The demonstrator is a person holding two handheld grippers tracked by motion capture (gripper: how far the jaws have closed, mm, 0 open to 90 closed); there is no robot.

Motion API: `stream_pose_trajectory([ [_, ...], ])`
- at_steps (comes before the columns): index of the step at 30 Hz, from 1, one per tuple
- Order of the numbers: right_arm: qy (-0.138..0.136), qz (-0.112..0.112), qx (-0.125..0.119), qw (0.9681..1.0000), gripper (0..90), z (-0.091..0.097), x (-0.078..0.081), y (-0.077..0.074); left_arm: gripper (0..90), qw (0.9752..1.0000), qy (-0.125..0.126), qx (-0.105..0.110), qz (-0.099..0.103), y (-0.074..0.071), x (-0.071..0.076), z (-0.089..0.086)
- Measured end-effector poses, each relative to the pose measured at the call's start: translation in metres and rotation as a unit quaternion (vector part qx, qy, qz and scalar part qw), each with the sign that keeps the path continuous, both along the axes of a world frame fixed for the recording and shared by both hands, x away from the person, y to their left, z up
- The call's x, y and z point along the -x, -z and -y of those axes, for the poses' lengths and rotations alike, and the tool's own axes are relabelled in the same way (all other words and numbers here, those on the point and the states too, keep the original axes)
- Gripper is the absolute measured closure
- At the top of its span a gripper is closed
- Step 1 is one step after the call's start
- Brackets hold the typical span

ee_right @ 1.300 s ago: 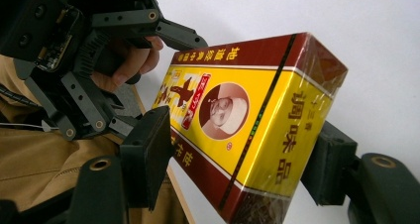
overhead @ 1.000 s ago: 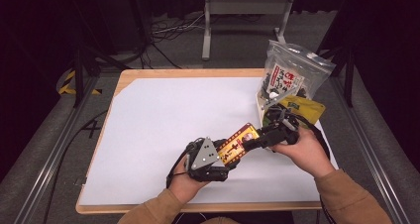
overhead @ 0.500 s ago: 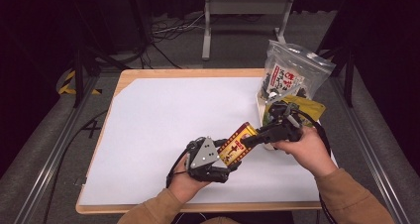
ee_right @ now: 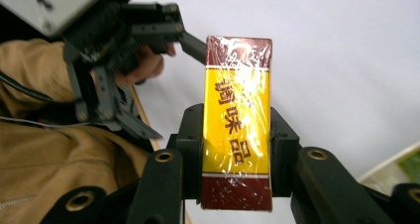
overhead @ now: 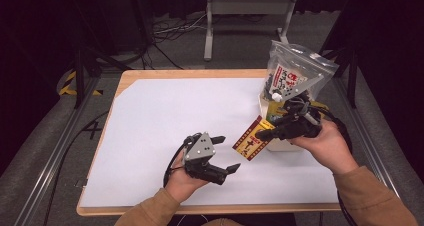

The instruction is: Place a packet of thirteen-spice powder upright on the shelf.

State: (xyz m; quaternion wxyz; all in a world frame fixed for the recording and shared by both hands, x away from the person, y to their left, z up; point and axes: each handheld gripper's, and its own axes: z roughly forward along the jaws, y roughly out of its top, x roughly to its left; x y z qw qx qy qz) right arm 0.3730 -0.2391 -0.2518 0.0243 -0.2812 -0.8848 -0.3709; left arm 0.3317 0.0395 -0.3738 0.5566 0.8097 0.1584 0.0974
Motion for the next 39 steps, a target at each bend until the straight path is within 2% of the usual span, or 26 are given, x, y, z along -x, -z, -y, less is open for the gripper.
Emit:
stream_pose_trajectory([
  [3, -0.005, 0.024, 0.026, 0.9993, 67.5, 0.003, 0.002, -0.005, 9.4, 1.0000, -0.005, 0.000, 0.002, -0.002, -0.001, -0.007],
  [6, -0.014, 0.039, 0.041, 0.9983, 67.5, 0.007, 0.001, -0.010, 7.7, 0.9999, -0.011, -0.004, 0.010, -0.005, -0.002, -0.018],
  [9, -0.025, 0.059, 0.059, 0.9962, 67.5, 0.010, 0.001, -0.015, 6.9, 0.9998, -0.020, -0.004, 0.003, -0.006, -0.003, -0.026],
  [11, -0.028, 0.064, 0.063, 0.9956, 67.5, 0.011, 0.000, -0.017, 6.2, 0.9997, -0.022, -0.002, 0.000, -0.006, -0.004, -0.029],
  [12, -0.032, 0.069, 0.068, 0.9948, 67.5, 0.013, -0.001, -0.018, 5.7, 0.9996, -0.025, 0.002, -0.008, -0.006, -0.005, -0.033],
  [15, -0.038, 0.087, 0.085, 0.9919, 67.5, 0.016, -0.004, -0.022, 4.6, 0.9994, -0.033, 0.004, -0.011, -0.007, -0.008, -0.040],
  [17, -0.040, 0.094, 0.094, 0.9903, 67.5, 0.018, -0.006, -0.024, 4.6, 0.9992, -0.036, -0.001, -0.017, -0.008, -0.009, -0.044],
  [21, -0.047, 0.102, 0.102, 0.9885, 67.4, 0.021, -0.008, -0.027, 4.6, 0.9990, -0.038, -0.003, -0.024, -0.007, -0.011, -0.053],
  [27, -0.058, 0.119, 0.131, 0.9825, 67.4, 0.029, -0.014, -0.032, 4.6, 0.9982, -0.053, -0.005, -0.030, -0.005, -0.014, -0.065],
  [30, -0.062, 0.118, 0.137, 0.9815, 67.4, 0.031, -0.016, -0.032, 4.6, 0.9980, -0.055, -0.003, -0.030, -0.005, -0.016, -0.068],
  [31, -0.063, 0.122, 0.148, 0.9793, 67.3, 0.033, -0.017, -0.032, 4.6, 0.9980, -0.054, -0.002, -0.034, -0.005, -0.016, -0.070],
  [35, -0.067, 0.120, 0.156, 0.9781, 67.3, 0.036, -0.019, -0.033, 4.6, 0.9978, -0.056, -0.002, -0.034, -0.003, -0.017, -0.074],
  [39, -0.076, 0.130, 0.171, 0.9738, 67.3, 0.038, -0.021, -0.033, 4.5, 0.9975, -0.061, -0.003, -0.036, -0.003, -0.018, -0.080],
])
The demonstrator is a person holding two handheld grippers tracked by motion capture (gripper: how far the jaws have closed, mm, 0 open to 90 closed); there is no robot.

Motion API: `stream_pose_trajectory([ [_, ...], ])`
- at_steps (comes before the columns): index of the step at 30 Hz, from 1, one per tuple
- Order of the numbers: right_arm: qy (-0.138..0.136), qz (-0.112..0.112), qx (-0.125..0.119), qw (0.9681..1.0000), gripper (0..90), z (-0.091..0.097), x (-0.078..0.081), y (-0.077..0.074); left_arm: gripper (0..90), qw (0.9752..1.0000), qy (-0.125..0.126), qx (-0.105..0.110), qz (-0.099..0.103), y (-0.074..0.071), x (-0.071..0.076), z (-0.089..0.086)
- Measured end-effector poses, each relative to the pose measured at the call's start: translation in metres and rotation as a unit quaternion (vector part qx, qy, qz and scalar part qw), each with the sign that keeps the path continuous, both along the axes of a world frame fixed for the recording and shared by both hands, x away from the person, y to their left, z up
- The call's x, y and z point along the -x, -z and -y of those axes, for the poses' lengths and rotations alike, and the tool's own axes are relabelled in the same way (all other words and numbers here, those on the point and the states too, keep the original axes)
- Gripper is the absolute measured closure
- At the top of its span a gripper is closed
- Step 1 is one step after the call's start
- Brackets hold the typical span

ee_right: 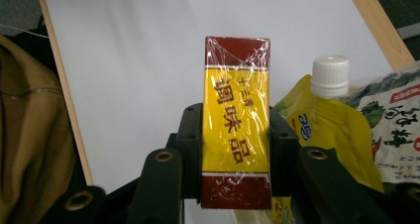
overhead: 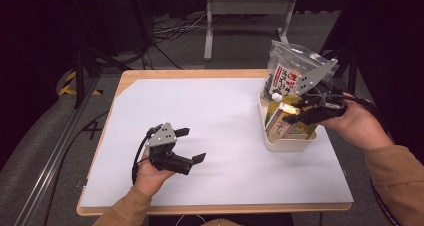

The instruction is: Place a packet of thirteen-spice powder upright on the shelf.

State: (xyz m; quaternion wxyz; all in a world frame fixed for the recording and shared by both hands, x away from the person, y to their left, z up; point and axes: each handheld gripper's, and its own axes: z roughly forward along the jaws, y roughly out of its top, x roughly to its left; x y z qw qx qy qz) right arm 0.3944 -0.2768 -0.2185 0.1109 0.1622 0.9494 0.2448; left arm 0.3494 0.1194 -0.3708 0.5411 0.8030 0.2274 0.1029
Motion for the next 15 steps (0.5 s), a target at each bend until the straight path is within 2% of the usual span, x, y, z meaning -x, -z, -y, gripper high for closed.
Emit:
stream_pose_trajectory([
  [6, -0.016, 0.010, 0.026, 0.9995, 67.3, 0.0041, -0.0038, -0.0013, 4.5, 1.0000, -0.007, 0.005, -0.001, -0.0011, -0.0012, -0.0056],
  [8, -0.015, 0.008, 0.032, 0.9993, 67.3, 0.0050, -0.0044, -0.0010, 4.5, 0.9999, -0.008, 0.006, -0.004, -0.0012, -0.0015, -0.0071],
  [15, -0.025, 0.008, 0.044, 0.9987, 67.4, 0.0053, -0.0089, 0.0032, 4.5, 0.9999, -0.008, 0.007, -0.004, -0.0005, -0.0014, -0.0067],
])
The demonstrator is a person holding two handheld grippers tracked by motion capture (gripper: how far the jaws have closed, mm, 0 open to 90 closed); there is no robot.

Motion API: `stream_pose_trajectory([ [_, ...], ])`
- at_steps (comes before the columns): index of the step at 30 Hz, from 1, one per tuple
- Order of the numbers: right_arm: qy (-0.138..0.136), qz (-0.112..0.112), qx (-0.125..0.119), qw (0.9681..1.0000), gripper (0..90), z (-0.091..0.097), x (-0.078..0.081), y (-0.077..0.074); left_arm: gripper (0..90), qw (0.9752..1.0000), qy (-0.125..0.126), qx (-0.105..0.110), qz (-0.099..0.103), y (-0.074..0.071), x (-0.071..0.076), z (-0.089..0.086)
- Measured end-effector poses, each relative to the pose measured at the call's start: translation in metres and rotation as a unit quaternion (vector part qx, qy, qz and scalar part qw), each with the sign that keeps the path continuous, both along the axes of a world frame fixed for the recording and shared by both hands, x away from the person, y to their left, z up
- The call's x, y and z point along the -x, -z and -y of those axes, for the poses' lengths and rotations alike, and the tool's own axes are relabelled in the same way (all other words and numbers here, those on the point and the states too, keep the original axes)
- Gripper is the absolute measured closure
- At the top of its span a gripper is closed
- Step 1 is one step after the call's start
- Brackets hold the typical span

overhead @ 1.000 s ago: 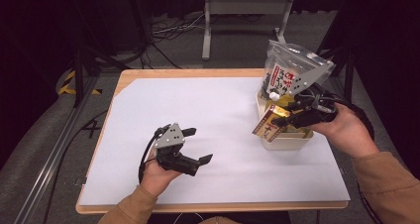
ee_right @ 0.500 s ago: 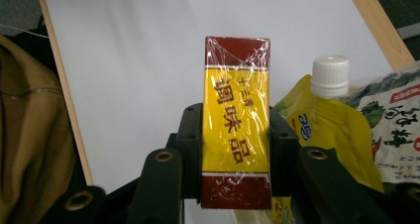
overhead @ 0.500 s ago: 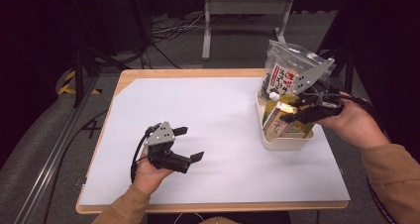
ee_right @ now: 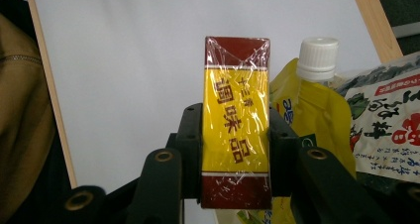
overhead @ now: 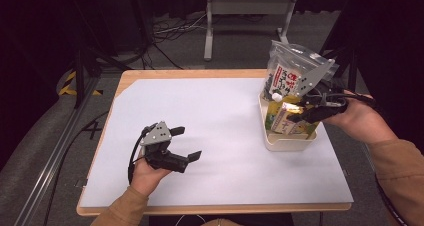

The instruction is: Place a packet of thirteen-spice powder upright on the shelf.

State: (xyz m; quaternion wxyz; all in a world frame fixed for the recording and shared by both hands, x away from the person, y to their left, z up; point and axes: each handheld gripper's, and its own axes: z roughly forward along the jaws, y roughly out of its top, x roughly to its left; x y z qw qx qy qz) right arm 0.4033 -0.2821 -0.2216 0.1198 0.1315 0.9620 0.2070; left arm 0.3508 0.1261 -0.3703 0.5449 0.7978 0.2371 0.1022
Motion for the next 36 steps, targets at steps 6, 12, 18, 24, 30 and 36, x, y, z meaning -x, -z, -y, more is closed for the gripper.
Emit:
stream_pose_trajectory([
  [6, -0.015, 0.003, 0.016, 0.9998, 67.4, 0.001, -0.005, 0.007, 4.5, 1.0000, 0.000, 0.000, -0.002, 0.001, 0.000, 0.000],
  [12, -0.018, -0.001, 0.026, 0.9995, 67.4, 0.006, -0.008, 0.012, 4.5, 1.0000, -0.001, 0.000, -0.003, 0.001, 0.000, 0.000],
  [18, -0.023, -0.007, 0.034, 0.9991, 67.4, 0.010, -0.011, 0.018, 4.5, 1.0000, -0.002, -0.004, -0.004, 0.002, -0.001, 0.000],
  [24, -0.011, -0.020, 0.051, 0.9985, 67.4, 0.010, -0.012, 0.024, 4.5, 0.9999, -0.006, -0.006, -0.013, 0.004, -0.002, 0.001],
  [30, -0.012, -0.031, 0.067, 0.9972, 67.3, 0.008, -0.014, 0.030, 4.5, 0.9998, -0.013, -0.003, -0.017, 0.005, -0.003, 0.000],
  [36, -0.024, -0.039, 0.071, 0.9964, 67.3, 0.006, -0.015, 0.035, 4.5, 0.9997, -0.016, -0.009, -0.017, 0.005, -0.004, -0.001],
])
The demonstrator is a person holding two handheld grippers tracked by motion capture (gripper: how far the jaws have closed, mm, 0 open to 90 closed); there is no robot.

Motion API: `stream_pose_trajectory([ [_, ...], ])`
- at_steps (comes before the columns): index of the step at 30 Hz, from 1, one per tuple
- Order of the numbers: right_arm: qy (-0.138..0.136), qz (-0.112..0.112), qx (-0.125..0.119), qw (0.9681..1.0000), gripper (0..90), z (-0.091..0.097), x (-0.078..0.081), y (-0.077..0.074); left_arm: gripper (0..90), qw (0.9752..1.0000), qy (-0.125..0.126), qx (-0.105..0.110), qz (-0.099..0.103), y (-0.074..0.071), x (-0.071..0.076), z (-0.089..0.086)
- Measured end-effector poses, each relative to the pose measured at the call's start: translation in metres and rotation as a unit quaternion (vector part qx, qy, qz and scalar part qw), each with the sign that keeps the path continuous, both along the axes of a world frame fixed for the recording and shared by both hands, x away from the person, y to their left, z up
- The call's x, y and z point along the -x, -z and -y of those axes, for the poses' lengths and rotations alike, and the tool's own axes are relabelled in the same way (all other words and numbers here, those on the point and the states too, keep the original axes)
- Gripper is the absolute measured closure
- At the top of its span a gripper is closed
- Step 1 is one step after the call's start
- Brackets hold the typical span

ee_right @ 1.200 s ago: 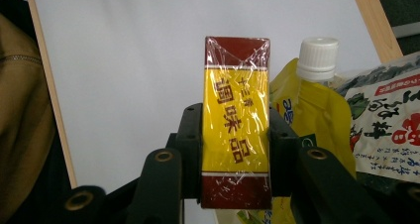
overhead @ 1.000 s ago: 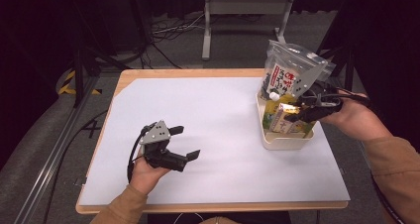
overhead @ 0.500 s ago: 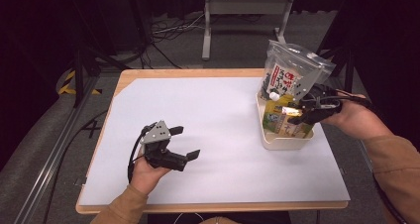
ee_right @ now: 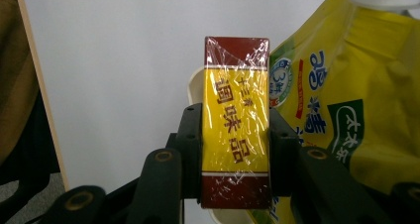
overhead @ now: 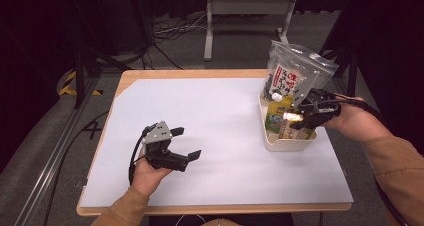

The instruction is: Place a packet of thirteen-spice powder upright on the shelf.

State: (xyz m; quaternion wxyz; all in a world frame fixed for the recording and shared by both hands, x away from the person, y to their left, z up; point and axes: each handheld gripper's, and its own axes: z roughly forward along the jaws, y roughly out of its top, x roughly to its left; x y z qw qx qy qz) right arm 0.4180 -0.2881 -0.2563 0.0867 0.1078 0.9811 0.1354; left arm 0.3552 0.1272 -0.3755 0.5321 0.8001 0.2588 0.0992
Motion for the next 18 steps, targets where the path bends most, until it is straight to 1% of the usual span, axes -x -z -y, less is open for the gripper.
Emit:
stream_pose_trajectory([
  [4, -0.010, 0.000, 0.002, 0.9999, 67.3, -0.0015, 0.0006, 0.0019, 4.5, 1.0000, -0.001, 0.001, -0.002, 0.0004, -0.0004, -0.0005],
  [8, -0.012, -0.001, 0.005, 0.9999, 67.2, -0.0022, 0.0006, 0.0038, 4.5, 1.0000, -0.002, 0.001, -0.003, 0.0002, -0.0002, -0.0007],
  [10, -0.013, 0.000, 0.004, 0.9999, 67.1, -0.0023, 0.0010, 0.0042, 4.5, 1.0000, -0.003, 0.001, -0.002, 0.0003, -0.0004, -0.0009],
  [12, -0.013, 0.000, 0.002, 0.9999, 67.1, -0.0019, 0.0013, 0.0045, 4.5, 1.0000, -0.003, 0.003, -0.006, 0.0004, -0.0001, -0.0010],
  [14, -0.019, 0.000, -0.001, 0.9998, 67.2, -0.0012, 0.0019, 0.0040, 4.5, 1.0000, -0.003, 0.002, -0.006, 0.0006, -0.0001, -0.0010],
  [15, -0.016, 0.000, -0.002, 0.9999, 67.2, -0.0010, 0.0020, 0.0039, 4.5, 1.0000, -0.002, 0.001, -0.003, 0.0007, -0.0007, -0.0010],
  [18, -0.020, -0.004, -0.002, 0.9998, 67.2, -0.0010, 0.0013, 0.0041, 4.5, 1.0000, -0.003, 0.002, -0.007, 0.0012, -0.0006, -0.0006],
])
